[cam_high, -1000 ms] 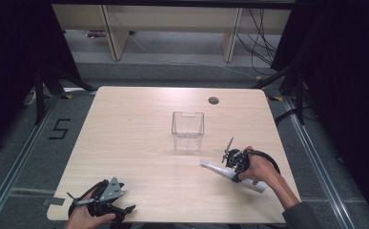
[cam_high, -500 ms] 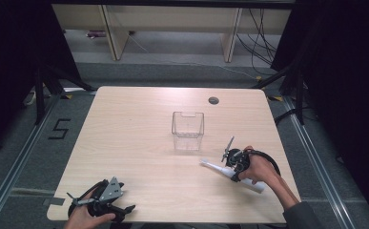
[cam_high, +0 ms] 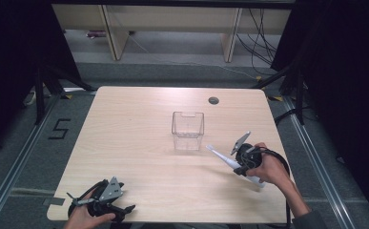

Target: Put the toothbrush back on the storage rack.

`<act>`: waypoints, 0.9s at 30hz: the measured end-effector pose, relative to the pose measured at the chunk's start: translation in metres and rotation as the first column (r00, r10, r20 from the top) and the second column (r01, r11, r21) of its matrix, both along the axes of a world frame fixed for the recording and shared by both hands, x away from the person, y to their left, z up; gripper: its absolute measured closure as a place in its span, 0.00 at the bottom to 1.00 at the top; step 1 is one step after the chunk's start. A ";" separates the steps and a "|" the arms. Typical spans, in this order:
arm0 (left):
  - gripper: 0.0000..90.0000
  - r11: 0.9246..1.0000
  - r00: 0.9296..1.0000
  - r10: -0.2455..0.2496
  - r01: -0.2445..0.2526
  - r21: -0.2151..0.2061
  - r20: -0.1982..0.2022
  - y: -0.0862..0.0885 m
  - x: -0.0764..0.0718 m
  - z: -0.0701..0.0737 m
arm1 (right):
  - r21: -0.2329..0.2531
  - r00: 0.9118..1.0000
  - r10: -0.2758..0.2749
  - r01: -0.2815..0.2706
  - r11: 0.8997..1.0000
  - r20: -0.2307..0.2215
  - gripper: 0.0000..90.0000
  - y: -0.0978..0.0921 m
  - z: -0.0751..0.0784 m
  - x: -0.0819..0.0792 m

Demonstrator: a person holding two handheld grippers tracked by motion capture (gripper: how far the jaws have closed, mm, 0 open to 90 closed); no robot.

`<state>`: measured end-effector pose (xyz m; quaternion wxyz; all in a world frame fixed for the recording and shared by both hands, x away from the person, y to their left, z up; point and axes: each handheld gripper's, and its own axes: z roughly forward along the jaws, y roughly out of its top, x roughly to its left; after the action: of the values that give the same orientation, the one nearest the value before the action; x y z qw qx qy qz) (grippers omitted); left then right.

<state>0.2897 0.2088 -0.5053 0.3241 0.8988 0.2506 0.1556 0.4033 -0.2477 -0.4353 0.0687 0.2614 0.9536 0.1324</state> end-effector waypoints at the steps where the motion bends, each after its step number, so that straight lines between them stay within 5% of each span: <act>1: 0.17 1.000 1.000 0.001 -0.001 0.000 0.000 0.000 0.000 0.000 | 0.016 1.000 -0.003 0.002 1.000 0.017 0.75 -0.003 0.002 0.000; 5: 0.17 1.000 1.000 0.004 -0.004 -0.003 0.001 0.000 0.000 0.000 | 0.071 0.997 -0.033 0.028 0.997 0.065 0.75 -0.012 0.010 -0.001; 6: 0.17 1.000 1.000 0.022 -0.022 -0.021 -0.003 0.000 -0.001 0.000 | 0.152 0.992 -0.066 0.049 0.987 0.104 0.75 -0.016 0.015 -0.002; 7: 0.17 1.000 1.000 0.022 -0.022 -0.021 -0.003 0.000 -0.001 0.000 | 0.152 0.992 -0.066 0.049 0.987 0.104 0.75 -0.016 0.015 -0.002; 8: 0.17 1.000 1.000 0.016 -0.016 -0.016 0.010 0.001 0.000 0.002 | 0.218 0.981 -0.115 0.079 0.973 0.159 0.75 -0.019 0.016 -0.002; 9: 0.17 1.000 1.000 0.016 -0.016 -0.016 0.010 0.001 0.000 0.002 | 0.218 0.981 -0.115 0.079 0.973 0.159 0.75 -0.019 0.016 -0.002; 10: 0.17 1.000 1.000 0.020 -0.020 -0.023 0.018 0.001 0.000 0.002 | 0.264 0.975 -0.152 0.105 0.959 0.164 0.75 -0.021 0.016 -0.003; 11: 0.17 1.000 1.000 0.020 -0.020 -0.023 0.018 0.001 0.000 0.002 | 0.264 0.975 -0.152 0.105 0.959 0.164 0.75 -0.021 0.016 -0.003; 12: 0.17 1.000 1.000 0.019 -0.019 -0.023 0.017 0.001 0.000 0.002 | 0.306 0.965 -0.168 0.101 0.947 0.202 0.75 -0.022 0.014 -0.003; 13: 0.17 1.000 1.000 0.019 -0.019 -0.023 0.017 0.001 0.000 0.002 | 0.306 0.965 -0.168 0.101 0.947 0.202 0.75 -0.022 0.014 -0.003; 14: 0.17 1.000 1.000 0.019 -0.019 -0.024 0.016 0.001 0.000 0.002 | 0.348 0.961 -0.161 0.074 0.934 0.226 0.75 -0.025 0.013 -0.001; 15: 0.17 1.000 1.000 0.017 -0.017 -0.024 0.015 0.001 0.000 0.002 | 0.348 0.961 -0.161 0.074 0.934 0.226 0.75 -0.025 0.013 -0.001; 16: 0.17 1.000 1.000 0.016 -0.016 -0.023 0.015 0.001 0.000 0.002 | 0.372 0.963 -0.184 0.101 0.923 0.196 0.75 -0.025 0.014 -0.001; 19: 0.17 1.000 1.000 0.019 -0.019 -0.023 0.015 0.001 0.000 0.002 | 0.381 0.956 -0.196 0.102 0.919 0.216 0.75 -0.025 0.013 0.000; 20: 0.17 1.000 1.000 0.014 -0.014 -0.028 0.017 0.001 0.000 0.003 | 0.409 0.952 -0.223 0.121 0.904 0.211 0.75 -0.025 0.013 0.001; 22: 0.17 0.999 1.000 0.019 -0.019 -0.026 0.015 0.001 -0.001 0.003 | 0.412 0.954 -0.217 0.117 0.903 0.205 0.75 -0.027 0.014 0.003; 24: 0.17 0.999 1.000 0.019 -0.018 -0.026 0.013 0.001 -0.001 0.003 | 0.427 0.946 -0.253 0.147 0.892 0.203 0.75 -0.026 0.013 0.003; 27: 0.17 0.999 1.000 0.023 -0.023 -0.033 0.012 0.001 -0.001 0.003 | 0.428 0.946 -0.230 0.114 0.897 0.229 0.75 -0.029 0.013 0.006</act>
<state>0.2889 0.2095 -0.5027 0.3386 0.8895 0.2615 0.1608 0.4097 -0.2765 -0.4220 0.1554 0.3332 0.8587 0.3569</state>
